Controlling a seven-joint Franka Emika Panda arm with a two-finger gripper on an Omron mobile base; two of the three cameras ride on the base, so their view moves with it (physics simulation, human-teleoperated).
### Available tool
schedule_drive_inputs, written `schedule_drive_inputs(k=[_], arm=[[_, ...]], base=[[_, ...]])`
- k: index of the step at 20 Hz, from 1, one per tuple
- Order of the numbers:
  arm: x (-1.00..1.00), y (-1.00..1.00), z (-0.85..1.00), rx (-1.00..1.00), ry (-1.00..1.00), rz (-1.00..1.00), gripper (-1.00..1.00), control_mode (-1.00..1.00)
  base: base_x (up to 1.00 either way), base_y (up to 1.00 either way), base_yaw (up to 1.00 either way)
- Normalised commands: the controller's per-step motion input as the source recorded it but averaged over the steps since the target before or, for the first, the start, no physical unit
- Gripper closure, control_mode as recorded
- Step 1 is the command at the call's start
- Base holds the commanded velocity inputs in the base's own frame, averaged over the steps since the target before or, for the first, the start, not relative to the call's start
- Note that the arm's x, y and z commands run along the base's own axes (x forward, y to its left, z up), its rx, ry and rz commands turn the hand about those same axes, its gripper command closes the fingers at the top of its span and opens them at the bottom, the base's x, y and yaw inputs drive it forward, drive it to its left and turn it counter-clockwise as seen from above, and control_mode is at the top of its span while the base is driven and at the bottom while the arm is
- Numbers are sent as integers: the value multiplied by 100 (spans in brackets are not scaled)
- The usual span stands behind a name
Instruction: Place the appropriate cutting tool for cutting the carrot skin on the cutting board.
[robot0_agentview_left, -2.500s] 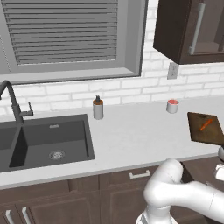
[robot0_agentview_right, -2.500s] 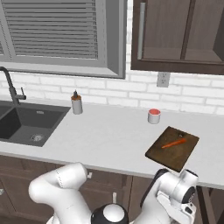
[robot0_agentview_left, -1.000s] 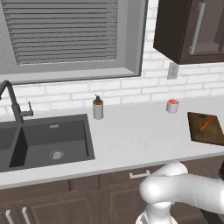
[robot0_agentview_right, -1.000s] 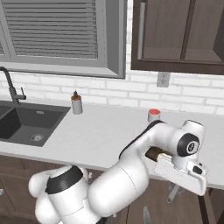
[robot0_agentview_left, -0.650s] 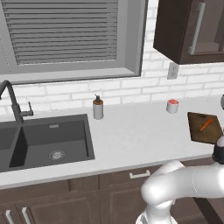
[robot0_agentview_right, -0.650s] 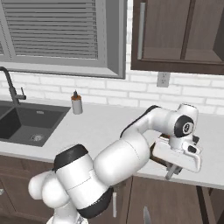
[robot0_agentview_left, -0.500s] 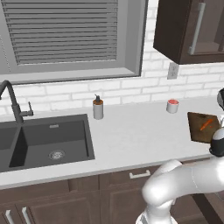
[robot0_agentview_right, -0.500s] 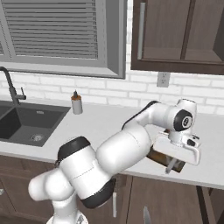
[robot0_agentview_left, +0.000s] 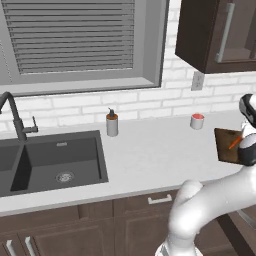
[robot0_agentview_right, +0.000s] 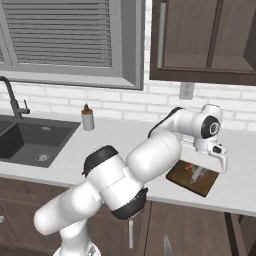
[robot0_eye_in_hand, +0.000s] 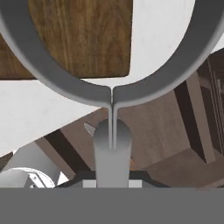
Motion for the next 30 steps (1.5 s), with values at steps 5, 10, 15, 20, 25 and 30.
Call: schedule_drive_inputs(k=[5, 10, 15, 20, 25, 30], arm=[[68, 0, -30, 0, 0, 0, 100, -100], [52, -1, -38, 0, 0, 0, 100, -100], [33, -3, -51, 0, 0, 2, 100, -100], [17, 0, -54, 0, -1, 2, 100, -100], [0, 0, -42, 0, -3, 3, 100, -100], [-4, 1, -55, 0, -2, 4, -100, -100]], base=[[0, 0, 0], [0, 0, 0], [0, 0, 0], [0, 0, 0], [0, 0, 0], [0, 0, 0]])
